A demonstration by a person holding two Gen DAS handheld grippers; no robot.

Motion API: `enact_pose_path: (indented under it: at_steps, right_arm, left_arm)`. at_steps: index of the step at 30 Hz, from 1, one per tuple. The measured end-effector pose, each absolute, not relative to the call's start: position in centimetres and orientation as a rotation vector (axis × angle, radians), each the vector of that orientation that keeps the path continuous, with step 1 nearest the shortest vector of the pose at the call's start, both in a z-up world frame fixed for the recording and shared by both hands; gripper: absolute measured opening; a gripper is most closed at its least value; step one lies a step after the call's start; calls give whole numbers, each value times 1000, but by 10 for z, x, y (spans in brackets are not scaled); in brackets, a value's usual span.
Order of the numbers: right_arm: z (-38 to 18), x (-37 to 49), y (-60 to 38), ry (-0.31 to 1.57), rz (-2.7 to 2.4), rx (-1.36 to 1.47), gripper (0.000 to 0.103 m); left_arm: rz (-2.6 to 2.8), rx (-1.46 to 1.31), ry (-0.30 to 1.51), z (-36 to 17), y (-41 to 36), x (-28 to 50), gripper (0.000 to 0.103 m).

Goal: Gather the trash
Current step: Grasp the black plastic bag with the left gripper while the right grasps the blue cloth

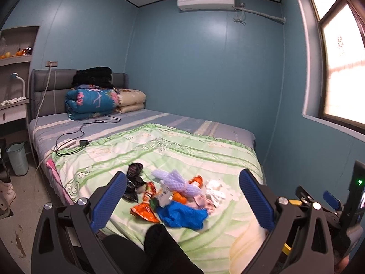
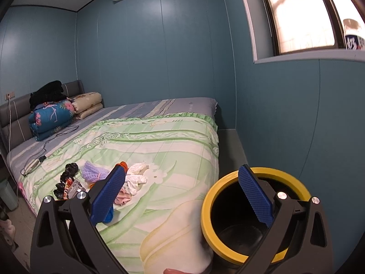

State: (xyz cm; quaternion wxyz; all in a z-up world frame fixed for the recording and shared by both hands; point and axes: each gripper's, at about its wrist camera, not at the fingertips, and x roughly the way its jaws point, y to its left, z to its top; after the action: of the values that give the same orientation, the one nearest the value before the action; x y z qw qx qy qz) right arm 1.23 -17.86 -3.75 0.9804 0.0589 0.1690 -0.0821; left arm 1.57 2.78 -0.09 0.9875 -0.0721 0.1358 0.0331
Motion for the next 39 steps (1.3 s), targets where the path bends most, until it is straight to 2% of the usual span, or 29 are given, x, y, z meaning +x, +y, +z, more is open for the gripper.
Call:
enact_pose_path:
  at_steps: [6,10,26,39]
  right_arm:
    - [-43,26,-172,286,-35,105,95]
    - [-54,44,-161,313,82,78,95]
    - [-123,120,-93,594,474,23,95]
    - [-153,146,-64,752,579,16,95]
  left_arm:
    - [125,-171,295,-9,57,45,95]
    - [54,-133,345,-24,78,72,95]
    - [77,-177,584,-96,172,205,95]
    - [36,-249,707,-138,213,285,95]
